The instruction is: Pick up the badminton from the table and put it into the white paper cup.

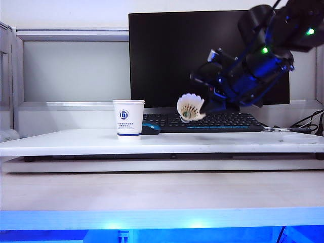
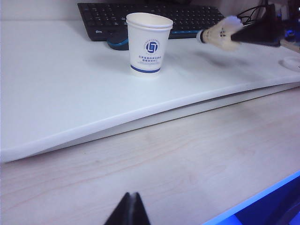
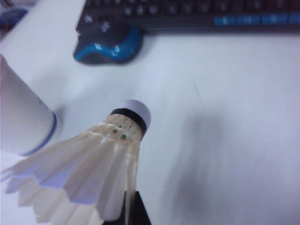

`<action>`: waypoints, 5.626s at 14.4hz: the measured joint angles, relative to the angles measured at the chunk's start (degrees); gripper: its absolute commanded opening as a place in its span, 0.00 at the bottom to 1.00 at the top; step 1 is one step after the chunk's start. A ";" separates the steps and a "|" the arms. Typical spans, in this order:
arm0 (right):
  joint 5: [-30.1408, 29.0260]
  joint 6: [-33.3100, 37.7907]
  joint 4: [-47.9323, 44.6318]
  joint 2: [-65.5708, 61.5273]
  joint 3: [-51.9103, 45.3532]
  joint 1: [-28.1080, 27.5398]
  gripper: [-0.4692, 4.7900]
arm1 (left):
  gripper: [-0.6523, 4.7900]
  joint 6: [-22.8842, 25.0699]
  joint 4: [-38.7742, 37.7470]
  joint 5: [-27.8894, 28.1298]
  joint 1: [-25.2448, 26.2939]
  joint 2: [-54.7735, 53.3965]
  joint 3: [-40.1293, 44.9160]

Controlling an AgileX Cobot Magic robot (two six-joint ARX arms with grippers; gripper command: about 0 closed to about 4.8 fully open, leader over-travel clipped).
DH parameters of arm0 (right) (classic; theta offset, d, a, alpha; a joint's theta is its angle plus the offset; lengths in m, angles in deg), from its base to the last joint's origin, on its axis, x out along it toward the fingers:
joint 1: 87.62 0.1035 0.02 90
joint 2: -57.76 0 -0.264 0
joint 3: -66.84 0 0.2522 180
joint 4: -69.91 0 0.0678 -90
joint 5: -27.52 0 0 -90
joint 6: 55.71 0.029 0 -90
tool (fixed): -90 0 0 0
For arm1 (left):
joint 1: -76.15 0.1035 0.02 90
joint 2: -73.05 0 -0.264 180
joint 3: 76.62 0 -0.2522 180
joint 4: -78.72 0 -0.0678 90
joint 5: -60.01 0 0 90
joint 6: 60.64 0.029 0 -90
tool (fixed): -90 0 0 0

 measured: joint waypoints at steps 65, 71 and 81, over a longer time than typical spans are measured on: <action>28.94 -13.29 29.42 69.40 -17.81 6.27 0.08 | 0.11 -0.02 -1.05 14.73 0.00 -0.02 -0.24; 31.80 -10.27 36.92 83.41 -26.67 6.29 0.08 | 0.11 0.26 -2.12 23.17 0.00 -0.02 -0.37; 33.48 -4.07 42.99 99.86 -43.04 6.19 0.08 | 0.11 1.95 -2.54 24.00 -0.02 -0.04 -0.44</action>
